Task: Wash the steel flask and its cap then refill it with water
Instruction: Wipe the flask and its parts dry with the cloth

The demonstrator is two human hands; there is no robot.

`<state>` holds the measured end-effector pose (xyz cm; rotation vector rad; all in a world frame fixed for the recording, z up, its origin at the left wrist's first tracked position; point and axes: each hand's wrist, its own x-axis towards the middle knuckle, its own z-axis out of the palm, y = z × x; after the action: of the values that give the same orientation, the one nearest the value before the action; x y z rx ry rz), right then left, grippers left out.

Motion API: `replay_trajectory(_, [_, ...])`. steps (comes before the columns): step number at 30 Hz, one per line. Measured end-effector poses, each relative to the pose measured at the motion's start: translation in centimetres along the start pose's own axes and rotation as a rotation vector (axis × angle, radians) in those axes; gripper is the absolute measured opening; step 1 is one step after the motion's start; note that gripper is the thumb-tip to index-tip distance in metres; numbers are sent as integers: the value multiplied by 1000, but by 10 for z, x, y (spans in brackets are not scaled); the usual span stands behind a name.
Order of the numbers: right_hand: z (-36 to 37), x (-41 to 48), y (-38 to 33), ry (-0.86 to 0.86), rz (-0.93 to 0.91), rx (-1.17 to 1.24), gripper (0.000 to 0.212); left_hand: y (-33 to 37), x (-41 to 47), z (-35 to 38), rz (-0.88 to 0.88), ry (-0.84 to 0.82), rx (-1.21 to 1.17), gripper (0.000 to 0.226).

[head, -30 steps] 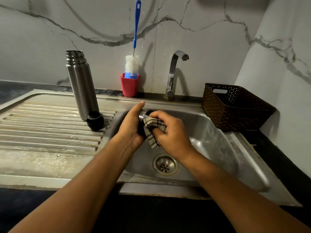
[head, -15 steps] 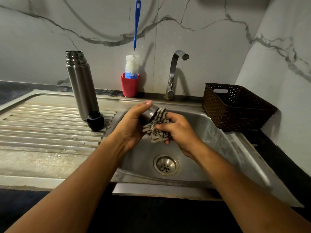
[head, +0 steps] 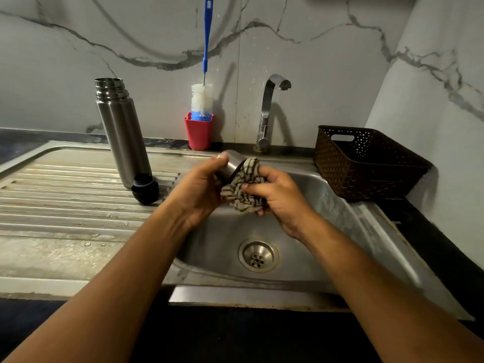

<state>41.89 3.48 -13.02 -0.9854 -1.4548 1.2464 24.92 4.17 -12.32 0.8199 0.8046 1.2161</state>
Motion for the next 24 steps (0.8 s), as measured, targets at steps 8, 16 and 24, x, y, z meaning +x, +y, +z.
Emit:
replay_trajectory(8, [10,1,16,10,-476,-1030,33,-15,4,8,-21,75,-84,39])
replay_trajectory(16, [2,-1,5,-95,95,212,25,-5,-4,6,14,-43,-16,50])
replay_trajectory(24, [1,4,14,1,-245,-593,24,-11,-6,6,-48,-25,-78,36])
